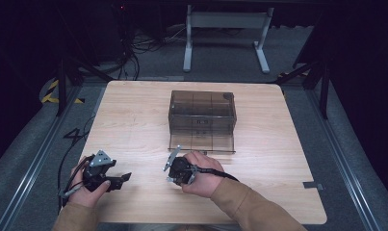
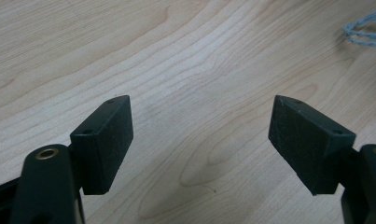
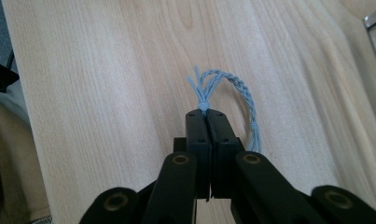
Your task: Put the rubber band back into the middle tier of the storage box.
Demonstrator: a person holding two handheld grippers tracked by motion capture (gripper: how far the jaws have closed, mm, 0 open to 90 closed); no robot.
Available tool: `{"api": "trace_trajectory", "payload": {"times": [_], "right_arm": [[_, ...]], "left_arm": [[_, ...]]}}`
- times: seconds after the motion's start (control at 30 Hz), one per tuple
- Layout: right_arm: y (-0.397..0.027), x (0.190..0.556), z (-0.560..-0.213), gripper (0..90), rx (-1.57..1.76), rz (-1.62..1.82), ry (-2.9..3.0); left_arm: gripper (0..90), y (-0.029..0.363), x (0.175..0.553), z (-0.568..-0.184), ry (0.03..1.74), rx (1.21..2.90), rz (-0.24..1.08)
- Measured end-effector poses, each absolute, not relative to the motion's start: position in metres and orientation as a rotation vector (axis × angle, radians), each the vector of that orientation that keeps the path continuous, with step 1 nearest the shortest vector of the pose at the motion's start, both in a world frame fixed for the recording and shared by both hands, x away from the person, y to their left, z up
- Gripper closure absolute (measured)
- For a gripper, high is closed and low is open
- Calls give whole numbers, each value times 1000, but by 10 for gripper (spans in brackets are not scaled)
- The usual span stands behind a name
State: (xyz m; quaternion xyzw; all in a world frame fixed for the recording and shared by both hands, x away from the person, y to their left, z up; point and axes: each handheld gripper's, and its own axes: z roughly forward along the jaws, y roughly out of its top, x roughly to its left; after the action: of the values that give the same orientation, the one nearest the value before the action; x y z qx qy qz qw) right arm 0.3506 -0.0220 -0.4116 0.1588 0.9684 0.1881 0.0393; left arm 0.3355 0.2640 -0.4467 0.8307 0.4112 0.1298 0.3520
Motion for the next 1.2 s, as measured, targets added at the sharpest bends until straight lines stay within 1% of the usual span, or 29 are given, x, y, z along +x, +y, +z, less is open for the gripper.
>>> {"api": "trace_trajectory", "payload": {"times": [1.2], "right_arm": [[-46, 362, -361, 896, 528, 669, 2892]], "left_arm": [[228, 264, 336, -447, 1066, 2151, 333]]}}
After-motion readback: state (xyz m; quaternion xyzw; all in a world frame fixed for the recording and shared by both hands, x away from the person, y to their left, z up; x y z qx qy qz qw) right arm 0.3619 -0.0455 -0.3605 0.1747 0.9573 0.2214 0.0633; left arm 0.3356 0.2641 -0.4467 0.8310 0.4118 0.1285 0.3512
